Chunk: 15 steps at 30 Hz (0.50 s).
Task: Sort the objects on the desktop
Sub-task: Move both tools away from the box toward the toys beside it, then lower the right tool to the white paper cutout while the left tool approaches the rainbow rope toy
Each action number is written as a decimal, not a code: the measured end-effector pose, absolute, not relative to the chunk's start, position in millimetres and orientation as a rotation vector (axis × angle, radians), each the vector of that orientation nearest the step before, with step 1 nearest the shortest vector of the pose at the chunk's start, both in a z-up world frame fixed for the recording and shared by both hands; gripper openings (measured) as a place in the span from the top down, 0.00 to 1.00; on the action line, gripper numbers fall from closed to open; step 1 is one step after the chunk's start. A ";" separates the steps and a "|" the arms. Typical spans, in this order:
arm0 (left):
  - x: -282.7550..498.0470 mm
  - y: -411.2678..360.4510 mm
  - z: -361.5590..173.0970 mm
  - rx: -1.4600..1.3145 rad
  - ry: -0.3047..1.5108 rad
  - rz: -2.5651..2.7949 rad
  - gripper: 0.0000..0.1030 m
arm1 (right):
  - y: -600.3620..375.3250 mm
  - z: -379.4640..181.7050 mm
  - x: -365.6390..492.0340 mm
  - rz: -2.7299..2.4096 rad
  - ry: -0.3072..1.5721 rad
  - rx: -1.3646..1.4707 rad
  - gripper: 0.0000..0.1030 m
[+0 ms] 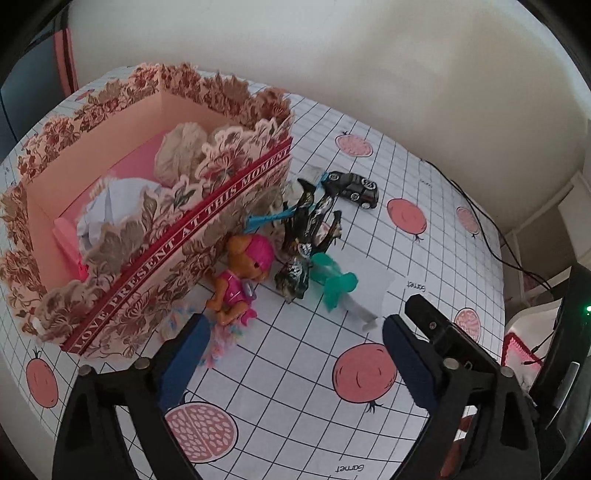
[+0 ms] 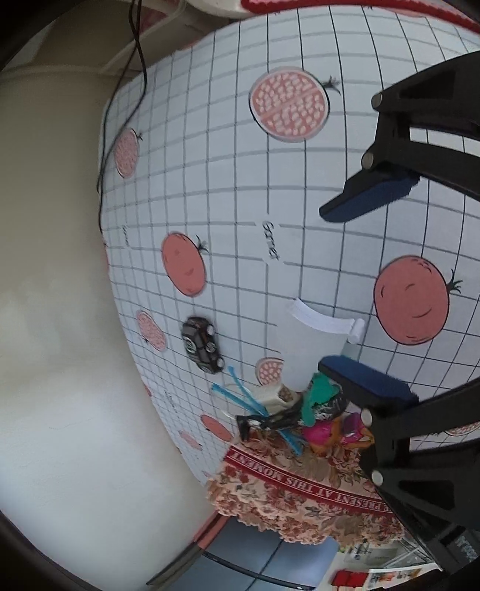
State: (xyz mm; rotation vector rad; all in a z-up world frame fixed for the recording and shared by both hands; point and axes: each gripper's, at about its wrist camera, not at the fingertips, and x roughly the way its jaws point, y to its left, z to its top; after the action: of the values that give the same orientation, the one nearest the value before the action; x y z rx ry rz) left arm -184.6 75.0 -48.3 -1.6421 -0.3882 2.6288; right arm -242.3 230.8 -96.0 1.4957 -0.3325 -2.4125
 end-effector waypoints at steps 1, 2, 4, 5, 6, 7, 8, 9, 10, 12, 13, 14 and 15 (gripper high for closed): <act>-184.7 74.3 -50.1 -1.652 -0.388 2.629 0.14 | 227.4 -98.0 -242.2 -2.405 -0.320 1.503 0.35; -184.6 73.7 -51.2 -1.659 -0.386 2.633 0.15 | 225.0 -99.7 -241.9 -2.401 -0.313 1.510 0.35; -184.2 71.0 -53.4 -1.673 -0.392 2.640 0.15 | 220.7 -105.0 -241.6 -2.381 -0.315 1.526 0.36; -184.1 69.7 -54.1 -1.678 -0.401 2.640 0.16 | 218.7 -107.8 -241.8 -2.368 -0.326 1.532 0.39; -184.1 67.9 -55.2 -1.685 -0.409 2.639 0.17 | 216.9 -110.2 -241.9 -2.359 -0.325 1.537 0.42; -184.0 66.6 -56.0 -1.689 -0.414 2.639 0.17 | 214.1 -111.9 -241.4 -2.354 -0.316 1.542 0.45; -183.9 65.5 -56.4 -1.692 -0.422 2.637 0.17 | 211.5 -113.2 -240.8 -2.351 -0.303 1.545 0.48; -183.7 64.1 -56.6 -1.694 -0.431 2.634 0.17 | 207.9 -114.7 -240.7 -2.347 -0.289 1.548 0.52; -183.8 63.6 -56.5 -1.695 -0.434 2.633 0.17 | 204.8 -115.6 -240.5 -2.346 -0.276 1.547 0.53; -183.7 63.6 -56.8 -1.694 -0.431 2.634 0.17 | 197.6 -117.1 -239.7 -2.342 -0.239 1.540 0.61; -183.7 63.6 -56.9 -1.694 -0.430 2.632 0.17 | 193.3 -117.7 -238.9 -2.338 -0.211 1.534 0.65; -184.4 63.2 -57.1 -1.695 -0.431 2.631 0.17 | 190.6 -117.9 -238.2 -2.342 -0.189 1.531 0.70; -185.2 62.5 -57.7 -1.697 -0.432 2.629 0.17 | 188.1 -118.4 -237.8 -2.348 -0.167 1.533 0.75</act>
State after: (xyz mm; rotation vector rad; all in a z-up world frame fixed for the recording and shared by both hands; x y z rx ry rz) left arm -185.2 62.5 -57.7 -1.6973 -0.4317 2.6292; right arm -237.8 188.1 -118.4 1.5328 -0.1670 -2.3475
